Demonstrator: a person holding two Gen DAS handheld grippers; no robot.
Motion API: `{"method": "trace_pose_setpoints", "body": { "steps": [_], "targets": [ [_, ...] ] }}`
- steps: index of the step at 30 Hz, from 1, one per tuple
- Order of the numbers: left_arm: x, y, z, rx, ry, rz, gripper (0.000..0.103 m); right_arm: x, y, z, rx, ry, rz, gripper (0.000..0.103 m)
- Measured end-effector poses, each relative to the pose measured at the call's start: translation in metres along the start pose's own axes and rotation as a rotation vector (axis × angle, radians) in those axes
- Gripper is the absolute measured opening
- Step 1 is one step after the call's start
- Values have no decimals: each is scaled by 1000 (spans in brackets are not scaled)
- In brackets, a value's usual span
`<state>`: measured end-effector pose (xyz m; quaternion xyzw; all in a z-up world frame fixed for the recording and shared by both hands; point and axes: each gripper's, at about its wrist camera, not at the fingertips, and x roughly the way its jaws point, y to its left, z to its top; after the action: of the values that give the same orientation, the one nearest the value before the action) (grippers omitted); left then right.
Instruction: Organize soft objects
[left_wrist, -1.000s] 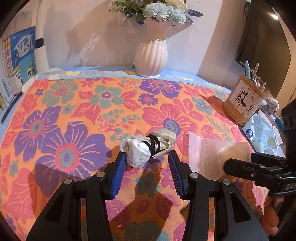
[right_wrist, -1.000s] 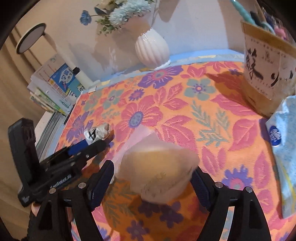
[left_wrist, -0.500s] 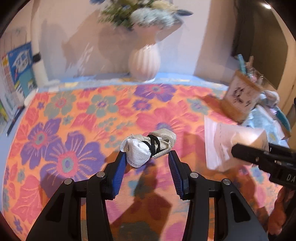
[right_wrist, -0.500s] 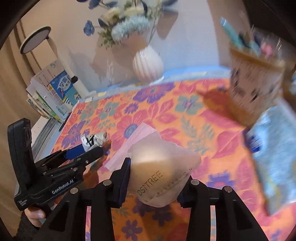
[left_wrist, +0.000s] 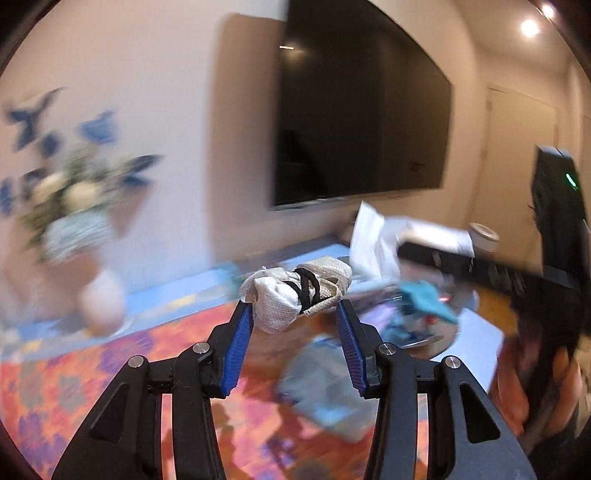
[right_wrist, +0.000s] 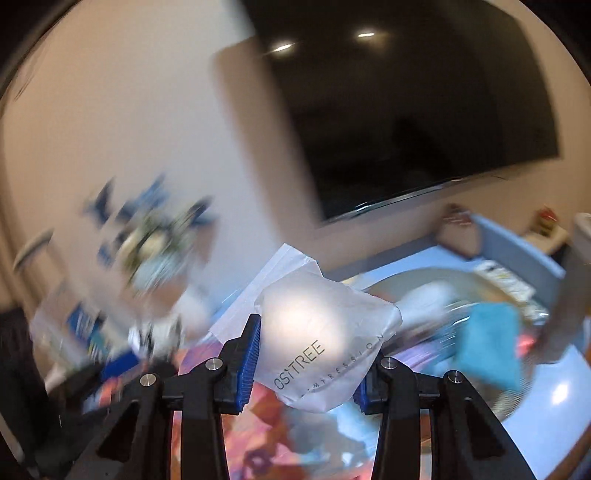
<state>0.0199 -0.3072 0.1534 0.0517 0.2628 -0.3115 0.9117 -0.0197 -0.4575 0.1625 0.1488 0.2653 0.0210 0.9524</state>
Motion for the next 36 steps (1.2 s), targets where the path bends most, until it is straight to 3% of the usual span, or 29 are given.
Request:
{"method": "trace_pose_setpoints", "body": {
  "steps": [6,9,13,16,17,19,21,29,36],
  "targets": [
    [69,-65,0,78,75,-106,43,-10,-102,48,205,-40,-167,41],
    [96,-79,-4,67,109,-138,43,2,-143,58,282,-7,-205,41],
    [116,-93,-15,95,138,-147,43,24,-173,58,352,50,-190,41],
    [132,-98,-23,103,176,-164,44,44,-188,55,365,91,-224,42],
    [138,-97,-25,98,191,-156,47,51,-193,54,375,103,-233,44],
    [146,-95,-32,70,226,-143,52,61,-205,53,405,118,-234,67],
    [152,-90,-39,34,261,-160,66,71,-215,50,437,148,-212,74],
    [115,-85,-40,62,191,-181,74,52,-230,28,557,167,-148,75],
    [47,-56,-32,28,106,-186,74,10,-186,27,497,122,-136,76]
  ]
}}
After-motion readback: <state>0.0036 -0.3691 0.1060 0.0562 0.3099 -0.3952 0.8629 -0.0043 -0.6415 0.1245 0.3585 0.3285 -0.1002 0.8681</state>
